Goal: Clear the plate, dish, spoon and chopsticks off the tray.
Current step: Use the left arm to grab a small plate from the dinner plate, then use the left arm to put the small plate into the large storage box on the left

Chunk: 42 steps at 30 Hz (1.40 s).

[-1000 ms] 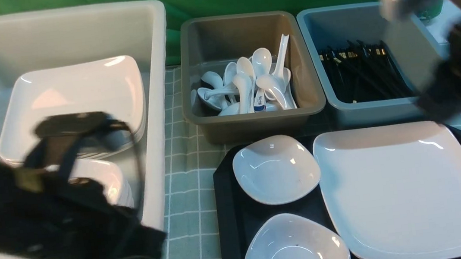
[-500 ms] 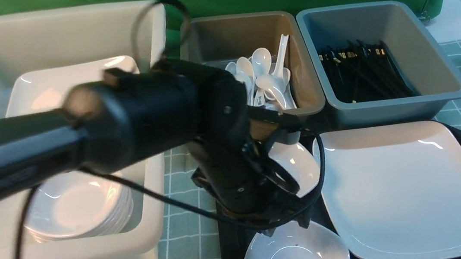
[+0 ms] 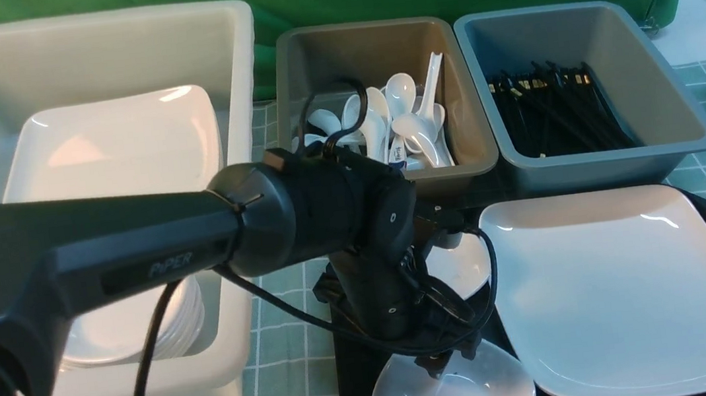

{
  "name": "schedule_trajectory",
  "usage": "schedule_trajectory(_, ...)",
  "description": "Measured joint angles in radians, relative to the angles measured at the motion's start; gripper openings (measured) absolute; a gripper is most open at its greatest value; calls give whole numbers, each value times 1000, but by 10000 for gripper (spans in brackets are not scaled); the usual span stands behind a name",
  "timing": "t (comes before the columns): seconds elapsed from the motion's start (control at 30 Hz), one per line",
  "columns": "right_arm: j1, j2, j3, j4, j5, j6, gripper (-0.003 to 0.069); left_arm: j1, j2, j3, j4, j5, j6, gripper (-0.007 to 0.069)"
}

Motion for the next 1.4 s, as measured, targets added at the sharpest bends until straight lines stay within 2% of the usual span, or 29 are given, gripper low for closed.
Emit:
schedule_trajectory(0.07,0,0,0,0,0,0,22,0,5,-2,-8,0,-3,520)
schedule_trajectory(0.17,0,0,0,0,0,-3,22,0,8,-4,-28,10,-5,459)
schedule_trajectory(0.23,0,0,0,0,0,-5,21,0,10,-5,-30,48,-47,311)
schedule_trajectory(0.27,0,0,0,0,0,-6,20,0,10,-5,-30,52,-50,298)
schedule_trajectory(0.3,0,0,0,0,0,-6,20,0,10,-5,-35,82,-65,206)
schedule_trajectory(0.33,0,0,0,0,0,-7,21,0,7,-5,-44,94,-71,171)
schedule_trajectory(0.63,0,0,0,0,-2,-7,21,0,-18,-11,-42,165,-86,144)
schedule_trajectory(0.73,0,0,0,0,-2,-7,21,0,-90,-11,-41,211,-90,58)
schedule_trajectory(0.83,0,0,0,0,-2,-7,21,0,-143,-7,-45,240,-92,27)
schedule_trajectory(1.13,0,0,0,0,-27,-7,22,19,-305,-5,-72,276,-93,20)
schedule_trajectory(1.37,0,0,0,0,-41,-7,27,147,-489,-4,-111,295,-54,20)
schedule_trajectory(1.4,0,0,0,0,-47,-7,29,201,-558,-4,-114,307,-25,20)
